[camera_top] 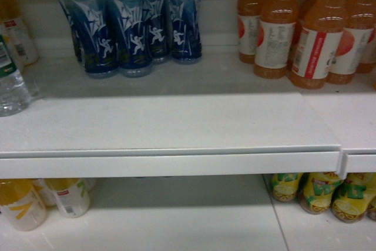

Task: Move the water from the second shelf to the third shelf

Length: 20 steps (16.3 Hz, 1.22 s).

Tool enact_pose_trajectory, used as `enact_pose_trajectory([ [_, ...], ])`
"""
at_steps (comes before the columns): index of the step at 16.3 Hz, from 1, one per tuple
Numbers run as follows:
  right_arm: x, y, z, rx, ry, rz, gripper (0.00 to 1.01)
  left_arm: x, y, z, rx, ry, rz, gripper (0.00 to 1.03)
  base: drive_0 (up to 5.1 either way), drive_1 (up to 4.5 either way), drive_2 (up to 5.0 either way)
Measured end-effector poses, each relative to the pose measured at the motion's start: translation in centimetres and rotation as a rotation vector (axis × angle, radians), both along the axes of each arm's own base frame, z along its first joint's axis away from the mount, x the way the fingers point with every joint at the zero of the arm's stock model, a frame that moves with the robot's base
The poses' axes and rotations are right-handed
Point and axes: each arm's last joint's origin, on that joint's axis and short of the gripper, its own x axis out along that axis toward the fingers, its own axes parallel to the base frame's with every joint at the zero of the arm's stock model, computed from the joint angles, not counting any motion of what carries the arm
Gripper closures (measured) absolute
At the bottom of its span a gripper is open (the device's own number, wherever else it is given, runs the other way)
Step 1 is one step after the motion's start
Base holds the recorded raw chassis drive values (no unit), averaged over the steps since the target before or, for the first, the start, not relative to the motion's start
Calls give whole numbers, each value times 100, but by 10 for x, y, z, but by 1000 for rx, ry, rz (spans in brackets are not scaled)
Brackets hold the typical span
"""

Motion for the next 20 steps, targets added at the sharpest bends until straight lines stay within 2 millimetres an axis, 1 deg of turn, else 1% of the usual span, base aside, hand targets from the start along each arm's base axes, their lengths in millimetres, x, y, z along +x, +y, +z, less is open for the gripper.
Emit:
enact_pose_trajectory([
  [20, 0, 0, -1, 0, 6, -1, 60, 0, 0, 0, 0, -1, 0, 5, -503, 242, 242],
])
